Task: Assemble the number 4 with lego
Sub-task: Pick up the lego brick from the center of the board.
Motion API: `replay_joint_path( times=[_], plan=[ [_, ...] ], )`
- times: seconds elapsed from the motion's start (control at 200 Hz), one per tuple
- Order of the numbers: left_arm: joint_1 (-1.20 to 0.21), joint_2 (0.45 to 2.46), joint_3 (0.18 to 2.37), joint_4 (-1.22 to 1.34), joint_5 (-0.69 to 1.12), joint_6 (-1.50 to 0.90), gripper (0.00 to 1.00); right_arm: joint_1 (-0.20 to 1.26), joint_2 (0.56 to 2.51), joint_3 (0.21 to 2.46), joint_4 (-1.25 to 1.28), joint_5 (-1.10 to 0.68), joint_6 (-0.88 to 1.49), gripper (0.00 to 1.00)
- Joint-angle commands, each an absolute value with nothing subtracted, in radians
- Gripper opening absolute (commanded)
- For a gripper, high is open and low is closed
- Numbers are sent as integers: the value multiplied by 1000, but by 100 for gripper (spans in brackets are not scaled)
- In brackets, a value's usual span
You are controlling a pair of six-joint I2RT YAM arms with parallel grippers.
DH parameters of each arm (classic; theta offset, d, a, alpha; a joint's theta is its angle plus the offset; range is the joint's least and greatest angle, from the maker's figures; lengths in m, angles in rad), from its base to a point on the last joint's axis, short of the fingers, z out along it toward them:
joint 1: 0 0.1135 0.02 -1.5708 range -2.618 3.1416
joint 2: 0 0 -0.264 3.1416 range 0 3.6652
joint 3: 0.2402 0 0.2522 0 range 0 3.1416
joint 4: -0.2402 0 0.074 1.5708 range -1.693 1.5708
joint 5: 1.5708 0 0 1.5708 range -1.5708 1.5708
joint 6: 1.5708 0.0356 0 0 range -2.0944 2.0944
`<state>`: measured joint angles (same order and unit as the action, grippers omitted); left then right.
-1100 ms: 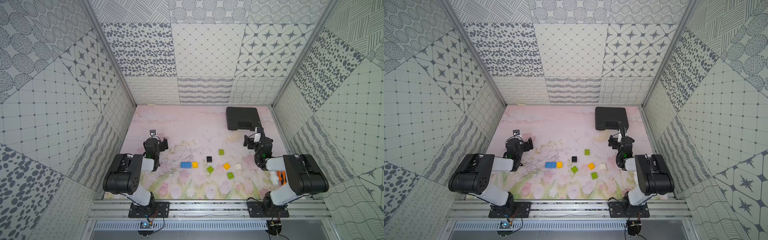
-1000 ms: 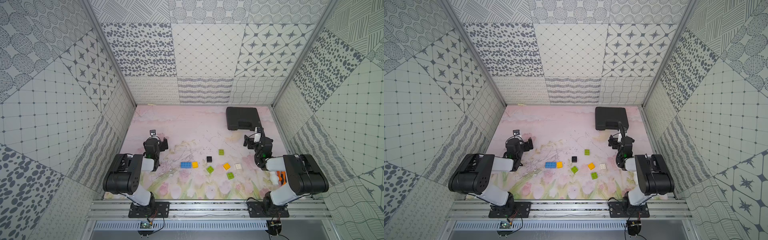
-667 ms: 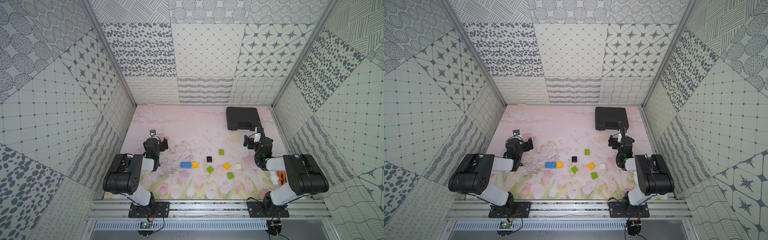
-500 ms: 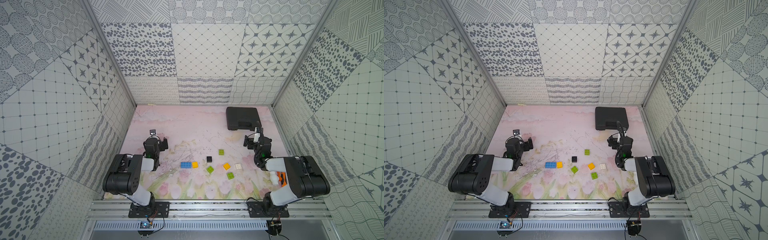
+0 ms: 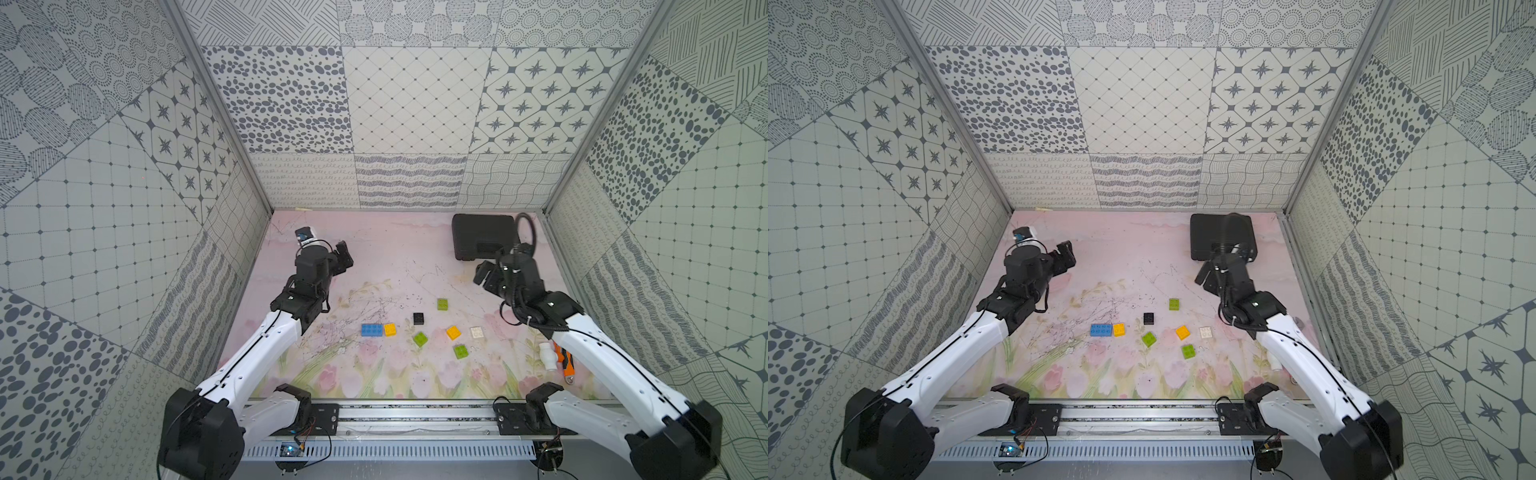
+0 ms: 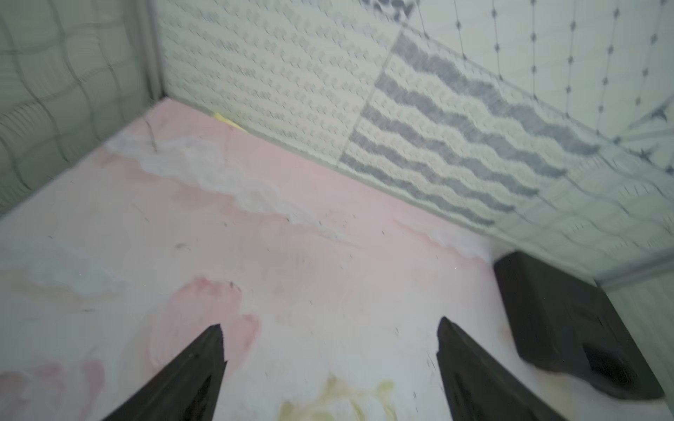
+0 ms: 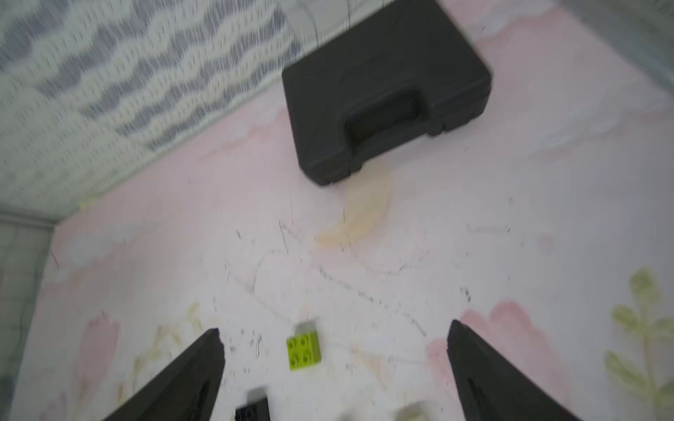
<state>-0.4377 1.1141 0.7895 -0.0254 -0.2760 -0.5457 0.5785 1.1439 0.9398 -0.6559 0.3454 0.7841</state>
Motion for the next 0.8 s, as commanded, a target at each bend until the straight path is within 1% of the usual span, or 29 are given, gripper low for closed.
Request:
replay_joint_path(
  times=[0.0,0.045,0.065,0.125,0.15,0.17,0.235,0.29,0.34,0.495,0.55,0.655,0.791],
  plan=[
    [-699,1136,778,-396,-205,-788,87,692,1206,1022,-1051,445,888,99],
    [-738,1131,753,-380,-182,-808,82,699,1220,1013,-1057,400,874,99],
    [-744,1127,741,-372,-173,-822,80,698,1223,1004,-1050,366,860,98],
    [-746,1108,707,-347,-147,-850,76,700,1230,975,-1025,256,810,88],
    [-746,1103,697,-338,-143,-853,75,704,1236,967,-1025,227,800,82],
    [-747,1099,690,-334,-143,-854,73,713,1240,959,-1025,212,791,79],
    [-747,1102,689,-331,-131,-850,69,750,1251,932,-1020,182,758,77],
    [-748,1121,698,-333,-103,-841,66,762,1256,905,-1007,173,746,72],
    [-747,1143,715,-356,-90,-836,63,762,1260,879,-970,142,727,70],
    [-744,1160,710,-371,-100,-857,55,762,1278,878,-884,148,654,71],
    [-737,1156,703,-372,-99,-872,53,762,1326,918,-889,161,618,72],
    [-729,1158,700,-371,-99,-896,51,762,1413,981,-873,161,542,77],
    [-714,1160,698,-392,-109,-920,49,757,1530,1090,-844,154,481,77]
  ],
)
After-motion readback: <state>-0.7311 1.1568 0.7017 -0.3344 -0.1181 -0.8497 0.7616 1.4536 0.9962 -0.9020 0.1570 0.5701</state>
